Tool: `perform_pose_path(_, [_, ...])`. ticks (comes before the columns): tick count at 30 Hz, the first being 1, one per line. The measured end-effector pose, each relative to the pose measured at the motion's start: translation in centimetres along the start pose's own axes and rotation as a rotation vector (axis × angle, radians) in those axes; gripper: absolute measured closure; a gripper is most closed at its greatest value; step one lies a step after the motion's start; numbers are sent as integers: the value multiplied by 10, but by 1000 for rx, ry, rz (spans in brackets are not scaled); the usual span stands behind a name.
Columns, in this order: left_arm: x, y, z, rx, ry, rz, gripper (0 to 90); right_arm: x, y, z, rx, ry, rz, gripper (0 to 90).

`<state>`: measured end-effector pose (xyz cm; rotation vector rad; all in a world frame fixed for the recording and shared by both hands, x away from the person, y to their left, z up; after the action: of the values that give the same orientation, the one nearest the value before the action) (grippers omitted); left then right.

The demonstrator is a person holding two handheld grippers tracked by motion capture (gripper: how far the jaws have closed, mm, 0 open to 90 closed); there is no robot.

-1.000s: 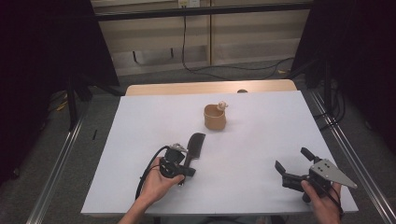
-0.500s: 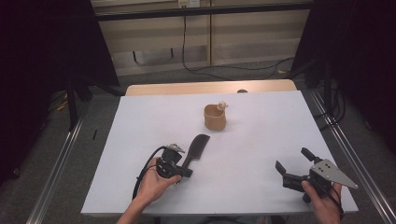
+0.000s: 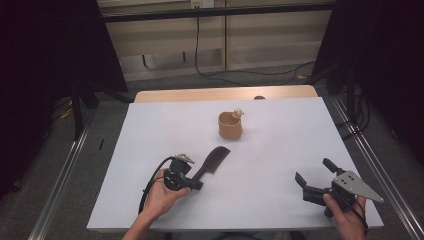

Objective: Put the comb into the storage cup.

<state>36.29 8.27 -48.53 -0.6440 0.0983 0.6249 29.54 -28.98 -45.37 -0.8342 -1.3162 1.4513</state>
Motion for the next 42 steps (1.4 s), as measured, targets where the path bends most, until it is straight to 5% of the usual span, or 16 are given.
perform_pose_path(21, [5,2,3,8,0,-26,900,0,0,1,-1,1,0,0])
perform_pose_path(36, [11,4,9,7,-40,-42,900,0,0,2,-3,1,1,0])
perform_pose_path(42, [8,0,11,-38,-17,-58,900,0,0,2,-2,2,0,0])
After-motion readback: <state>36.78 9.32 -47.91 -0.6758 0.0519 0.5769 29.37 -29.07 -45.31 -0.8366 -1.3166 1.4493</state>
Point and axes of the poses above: each handheld gripper's, and its own axes: z roughly backward along the jaws, y roughly out of its underside, x roughly to its left, the point moved 6 cm from there along -z, roughly forward along the jaws, and after that the axes turned 6 degrees about -z, right-handed, at the moved point
